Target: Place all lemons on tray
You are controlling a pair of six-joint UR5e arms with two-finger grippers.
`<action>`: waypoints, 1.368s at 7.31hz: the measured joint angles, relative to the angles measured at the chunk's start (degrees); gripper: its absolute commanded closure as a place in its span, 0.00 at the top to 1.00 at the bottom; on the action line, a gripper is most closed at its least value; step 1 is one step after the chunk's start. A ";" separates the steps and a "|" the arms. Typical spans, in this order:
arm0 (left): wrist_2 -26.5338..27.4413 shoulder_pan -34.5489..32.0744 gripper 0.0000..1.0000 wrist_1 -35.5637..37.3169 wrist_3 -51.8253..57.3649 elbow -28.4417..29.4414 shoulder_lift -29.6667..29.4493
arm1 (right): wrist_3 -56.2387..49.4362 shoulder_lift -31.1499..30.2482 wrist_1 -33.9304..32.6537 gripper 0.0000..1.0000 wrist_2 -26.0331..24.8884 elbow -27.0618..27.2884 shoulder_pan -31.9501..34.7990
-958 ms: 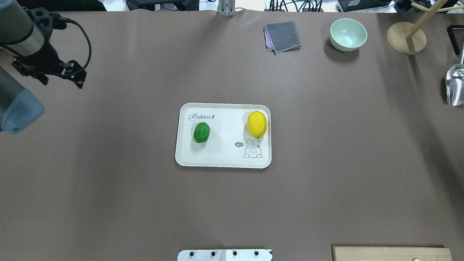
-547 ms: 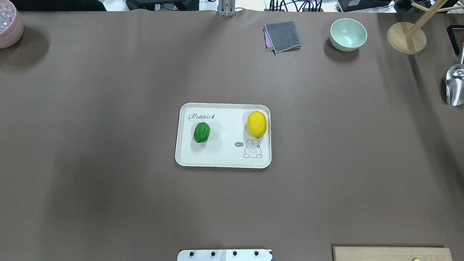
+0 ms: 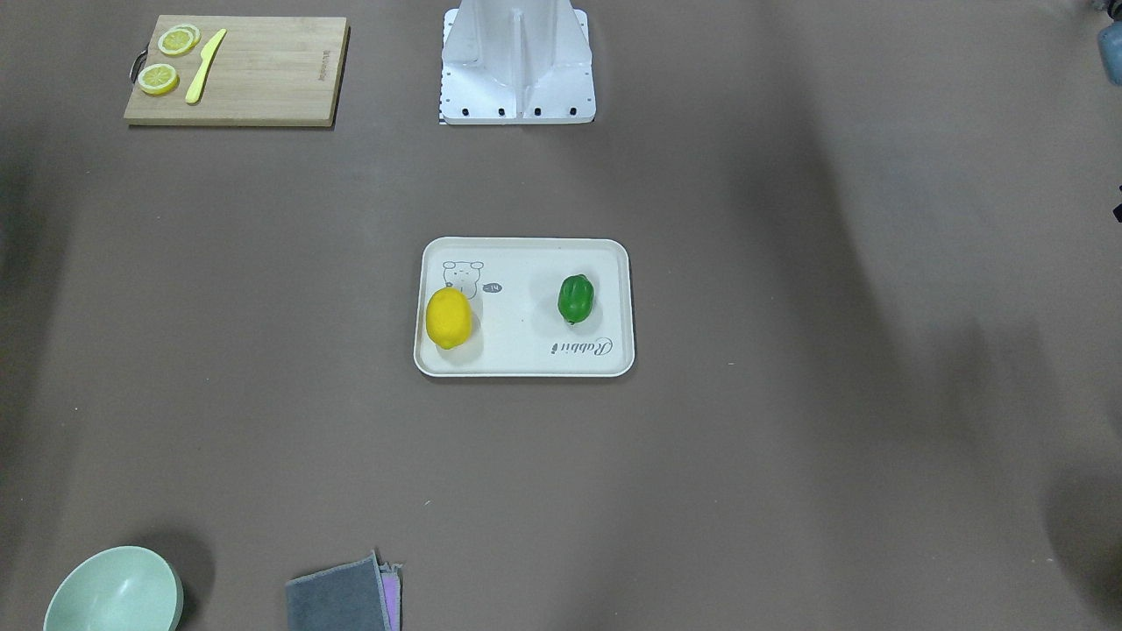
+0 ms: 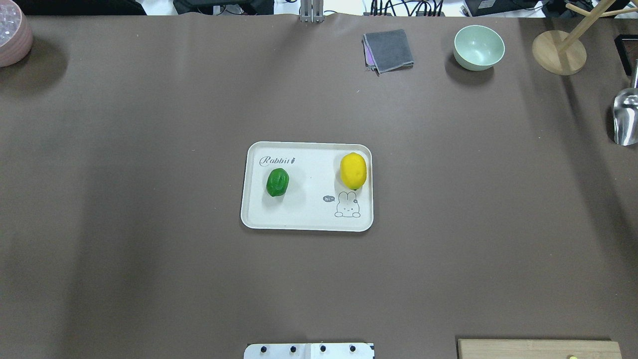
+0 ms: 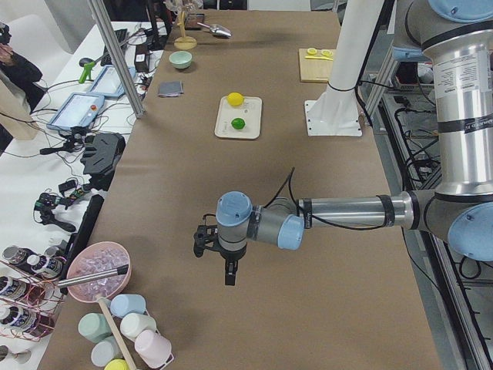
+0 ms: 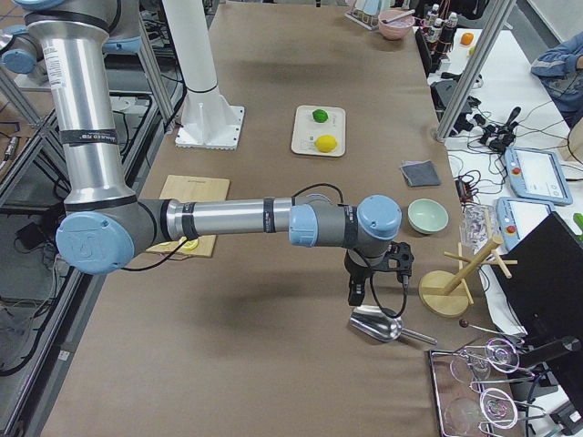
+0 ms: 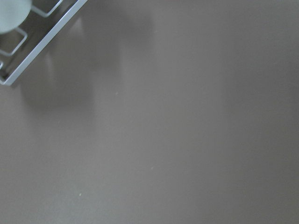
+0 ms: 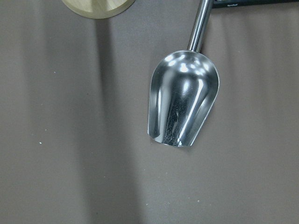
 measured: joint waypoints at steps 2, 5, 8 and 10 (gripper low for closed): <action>-0.92 -0.55 0.98 -1.08 -2.94 0.08 -0.51 | -0.15 -0.29 -0.27 1.00 -0.05 0.06 0.47; -1.00 -0.59 0.98 0.26 -8.59 -4.34 -0.62 | -0.29 -0.43 -0.73 1.00 -0.16 0.16 0.77; -1.08 -0.65 0.98 11.23 -8.50 -12.16 0.24 | -0.40 -0.51 -1.07 1.00 -0.51 0.22 0.80; -1.14 -0.76 0.98 12.70 -4.72 -12.58 1.07 | -0.46 -0.64 -1.09 1.00 -0.71 0.21 0.77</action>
